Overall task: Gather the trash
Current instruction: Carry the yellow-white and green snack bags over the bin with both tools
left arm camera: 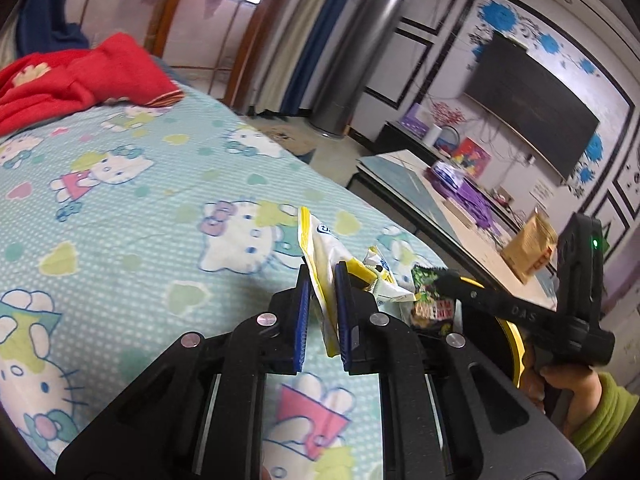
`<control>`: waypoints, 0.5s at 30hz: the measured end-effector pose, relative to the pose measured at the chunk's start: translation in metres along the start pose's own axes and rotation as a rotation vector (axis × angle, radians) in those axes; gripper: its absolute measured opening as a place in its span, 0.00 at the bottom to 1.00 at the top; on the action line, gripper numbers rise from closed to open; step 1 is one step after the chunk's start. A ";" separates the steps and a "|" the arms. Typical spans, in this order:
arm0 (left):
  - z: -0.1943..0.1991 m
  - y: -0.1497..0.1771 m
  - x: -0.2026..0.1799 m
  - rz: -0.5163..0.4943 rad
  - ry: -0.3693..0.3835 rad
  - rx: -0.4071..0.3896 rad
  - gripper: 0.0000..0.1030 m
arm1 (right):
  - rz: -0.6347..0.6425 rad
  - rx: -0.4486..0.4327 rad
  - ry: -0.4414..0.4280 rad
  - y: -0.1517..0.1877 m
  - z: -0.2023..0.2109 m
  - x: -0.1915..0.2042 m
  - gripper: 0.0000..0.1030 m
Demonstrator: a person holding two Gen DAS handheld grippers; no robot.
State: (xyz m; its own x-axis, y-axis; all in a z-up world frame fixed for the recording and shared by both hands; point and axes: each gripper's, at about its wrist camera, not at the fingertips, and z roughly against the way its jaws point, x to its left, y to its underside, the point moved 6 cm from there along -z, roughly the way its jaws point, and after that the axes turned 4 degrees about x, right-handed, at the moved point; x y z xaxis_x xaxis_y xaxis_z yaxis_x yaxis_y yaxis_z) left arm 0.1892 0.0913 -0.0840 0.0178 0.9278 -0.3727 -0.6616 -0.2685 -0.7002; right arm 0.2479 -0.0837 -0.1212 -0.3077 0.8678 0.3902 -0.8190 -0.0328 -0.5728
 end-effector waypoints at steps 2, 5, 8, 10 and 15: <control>-0.001 0.002 -0.006 -0.013 0.004 0.004 0.07 | -0.015 -0.008 -0.001 0.000 0.004 -0.006 0.09; 0.000 0.004 -0.019 -0.034 0.019 0.006 0.07 | -0.023 -0.025 0.008 -0.003 0.011 -0.012 0.09; 0.000 0.007 -0.029 -0.057 0.034 0.008 0.07 | -0.024 -0.043 0.020 -0.005 0.021 -0.019 0.09; 0.000 0.009 -0.038 -0.076 0.045 0.012 0.07 | -0.033 -0.054 0.030 -0.007 0.027 -0.027 0.09; -0.001 0.015 -0.059 -0.120 0.069 0.021 0.07 | -0.042 -0.077 0.048 -0.010 0.041 -0.041 0.09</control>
State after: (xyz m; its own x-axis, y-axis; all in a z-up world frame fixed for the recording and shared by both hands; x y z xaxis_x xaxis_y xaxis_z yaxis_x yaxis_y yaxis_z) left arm 0.1791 0.0318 -0.0729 0.1494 0.9327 -0.3283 -0.6672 -0.1500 -0.7296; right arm 0.2490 -0.1390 -0.1017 -0.2488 0.8904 0.3812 -0.7903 0.0409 -0.6114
